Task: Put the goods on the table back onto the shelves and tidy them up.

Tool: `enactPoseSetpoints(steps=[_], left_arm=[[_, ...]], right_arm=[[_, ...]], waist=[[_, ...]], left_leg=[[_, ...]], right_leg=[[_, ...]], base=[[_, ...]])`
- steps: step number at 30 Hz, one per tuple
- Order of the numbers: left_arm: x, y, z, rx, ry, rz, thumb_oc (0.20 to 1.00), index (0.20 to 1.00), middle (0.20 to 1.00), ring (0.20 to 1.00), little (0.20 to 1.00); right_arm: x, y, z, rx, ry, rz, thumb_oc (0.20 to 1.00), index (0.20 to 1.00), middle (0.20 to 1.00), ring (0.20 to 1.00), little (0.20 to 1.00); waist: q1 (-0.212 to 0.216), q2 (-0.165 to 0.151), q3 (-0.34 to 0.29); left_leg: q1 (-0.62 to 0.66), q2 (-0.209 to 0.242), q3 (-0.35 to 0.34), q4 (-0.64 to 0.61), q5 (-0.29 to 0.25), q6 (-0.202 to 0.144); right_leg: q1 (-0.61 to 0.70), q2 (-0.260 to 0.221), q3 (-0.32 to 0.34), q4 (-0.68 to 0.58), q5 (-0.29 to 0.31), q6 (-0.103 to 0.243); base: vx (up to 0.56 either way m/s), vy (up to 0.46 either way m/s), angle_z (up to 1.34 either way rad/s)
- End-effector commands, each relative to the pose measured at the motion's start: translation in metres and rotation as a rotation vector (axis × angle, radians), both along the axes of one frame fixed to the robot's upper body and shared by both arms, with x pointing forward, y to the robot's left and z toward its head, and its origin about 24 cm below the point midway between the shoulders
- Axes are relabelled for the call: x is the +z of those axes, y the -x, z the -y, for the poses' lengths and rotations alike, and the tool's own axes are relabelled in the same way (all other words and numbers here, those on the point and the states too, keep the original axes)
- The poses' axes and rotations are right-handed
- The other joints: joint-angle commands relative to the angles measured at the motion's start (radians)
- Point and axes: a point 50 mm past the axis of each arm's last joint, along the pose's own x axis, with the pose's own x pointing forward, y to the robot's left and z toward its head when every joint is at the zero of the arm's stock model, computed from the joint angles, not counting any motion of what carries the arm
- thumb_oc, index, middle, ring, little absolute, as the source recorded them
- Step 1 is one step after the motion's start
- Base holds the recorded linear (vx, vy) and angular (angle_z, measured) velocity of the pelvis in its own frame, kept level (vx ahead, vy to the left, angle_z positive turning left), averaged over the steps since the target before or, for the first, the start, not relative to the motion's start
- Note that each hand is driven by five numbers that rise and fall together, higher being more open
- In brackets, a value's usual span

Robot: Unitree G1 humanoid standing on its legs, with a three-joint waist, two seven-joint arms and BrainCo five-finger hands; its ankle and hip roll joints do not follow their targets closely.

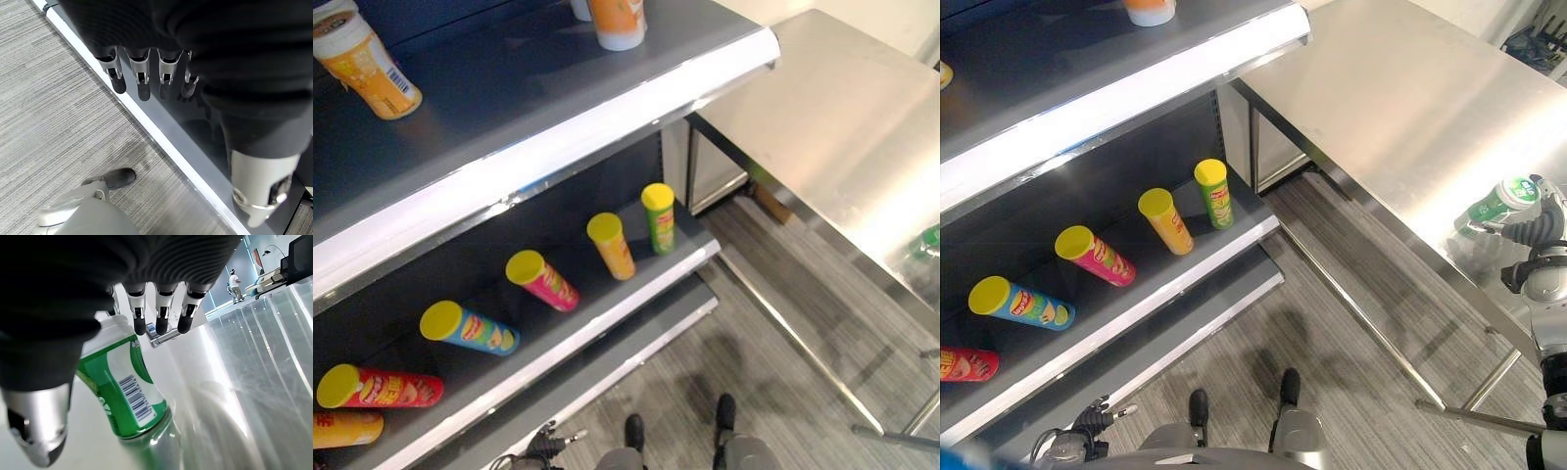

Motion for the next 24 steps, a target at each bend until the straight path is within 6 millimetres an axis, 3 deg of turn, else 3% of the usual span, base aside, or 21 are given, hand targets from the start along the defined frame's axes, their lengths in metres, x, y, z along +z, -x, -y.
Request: enactPoseSetpoints(steps=[1, 23, 24], left_arm=[[0.004, -0.007, -0.008, -0.047, -0.046, 0.015, 1.000, 1.000, 1.000, 1.000, 1.000], [0.003, -0.006, -0.006, -0.039, -0.038, 0.016, 1.000, 1.000, 1.000, 1.000, 1.000], [0.003, -0.006, -0.006, -0.037, -0.038, 0.016, 1.000, 1.000, 1.000, 1.000, 1.000]], right_arm=[[0.036, -0.006, 0.005, -0.021, 0.130, 0.065, 1.000, 1.000, 1.000, 1.000, 1.000], [0.027, -0.024, -0.005, 0.003, 0.073, 0.053, 1.000, 1.000, 1.000, 1.000, 1.000], [0.026, -0.024, -0.005, 0.001, 0.074, 0.048, 0.934, 0.934, 0.934, 0.934, 0.934]], waist=[[0.020, -0.045, -0.024], [0.035, -0.040, -0.018], [0.034, -0.039, -0.018]], left_leg=[[-0.023, 0.042, -0.006, 0.042, -0.027, -0.064], [-0.023, 0.038, -0.020, 0.039, -0.027, -0.062], [-0.023, 0.038, -0.021, 0.039, -0.027, -0.062]], right_leg=[[0.044, -0.018, -0.021, 0.030, -0.167, 0.051], [0.049, -0.019, -0.030, 0.030, -0.172, 0.049], [0.049, -0.019, -0.030, 0.030, -0.172, 0.048]], base=[[0.00, 0.000, 0.00], [0.00, 0.000, 0.00], [0.00, 0.000, 0.00]])
